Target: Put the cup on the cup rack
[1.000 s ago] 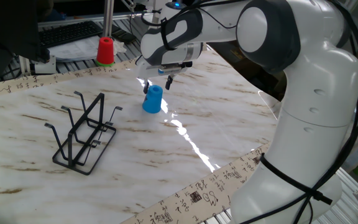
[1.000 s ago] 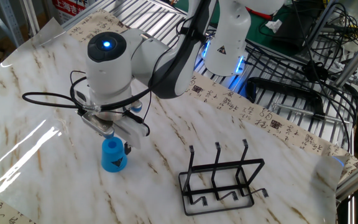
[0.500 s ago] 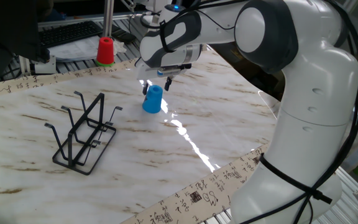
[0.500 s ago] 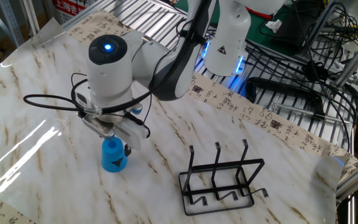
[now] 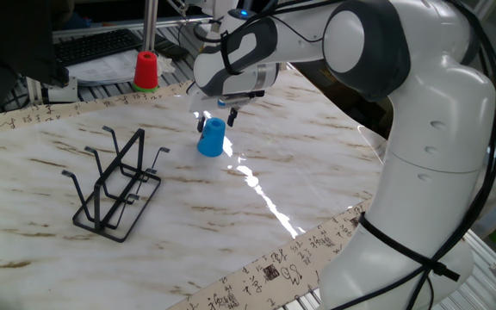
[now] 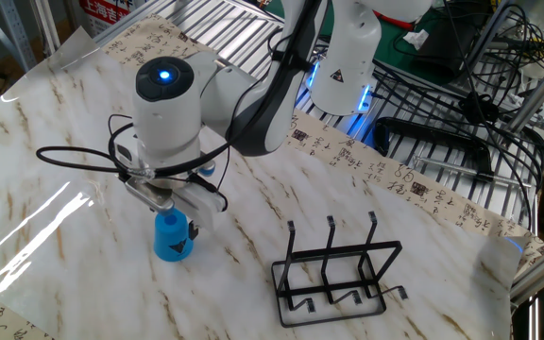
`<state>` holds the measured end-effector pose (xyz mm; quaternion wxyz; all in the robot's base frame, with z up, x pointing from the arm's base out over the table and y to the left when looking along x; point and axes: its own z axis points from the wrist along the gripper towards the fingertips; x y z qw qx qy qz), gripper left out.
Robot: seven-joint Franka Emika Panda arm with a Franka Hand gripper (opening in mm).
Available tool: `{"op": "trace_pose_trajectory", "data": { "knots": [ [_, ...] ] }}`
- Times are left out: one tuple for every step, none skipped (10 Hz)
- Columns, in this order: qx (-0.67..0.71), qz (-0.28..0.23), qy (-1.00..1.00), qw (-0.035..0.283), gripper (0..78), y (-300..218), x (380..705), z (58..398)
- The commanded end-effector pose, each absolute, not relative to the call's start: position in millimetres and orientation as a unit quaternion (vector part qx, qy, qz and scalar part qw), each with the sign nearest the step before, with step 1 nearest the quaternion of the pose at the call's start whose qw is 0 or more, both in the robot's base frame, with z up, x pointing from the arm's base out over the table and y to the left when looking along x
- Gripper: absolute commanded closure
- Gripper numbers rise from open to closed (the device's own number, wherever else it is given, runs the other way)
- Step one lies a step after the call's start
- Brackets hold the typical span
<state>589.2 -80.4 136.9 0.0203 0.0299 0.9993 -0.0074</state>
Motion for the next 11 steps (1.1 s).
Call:
{"op": "trace_pose_trajectory", "data": {
  "knots": [
    [0.028, -0.007, 0.999, 0.023, 0.1, -81.8, 591.2, 135.0],
    [0.028, -0.006, 0.999, 0.025, 0.1, -80.9, 592.0, 130.3],
    [0.028, -0.005, 0.999, 0.028, 0.1, -80.4, 592.4, 127.0],
    [0.028, -0.005, 0.999, 0.029, 0.1, -80.3, 592.6, 126.0],
    [0.028, -0.005, 0.999, 0.029, 0.1, -80.3, 592.6, 125.9],
    [0.027, -0.006, 0.999, 0.029, 0.1, -80.3, 592.6, 125.9],
    [0.026, -0.006, 0.999, 0.029, 0.1, -80.3, 592.6, 125.9],
    [0.02, -0.007, 0.999, 0.03, 0.1, -80.3, 592.6, 125.9],
    [0.022, -0.006, 0.999, 0.031, 0.1, -80.3, 592.6, 125.9],
    [0.022, -0.006, 0.999, 0.031, 0.1, -80.3, 592.6, 125.9],
    [0.023, -0.006, 0.999, 0.032, 0.1, -80.3, 592.6, 125.9]
  ]
}}
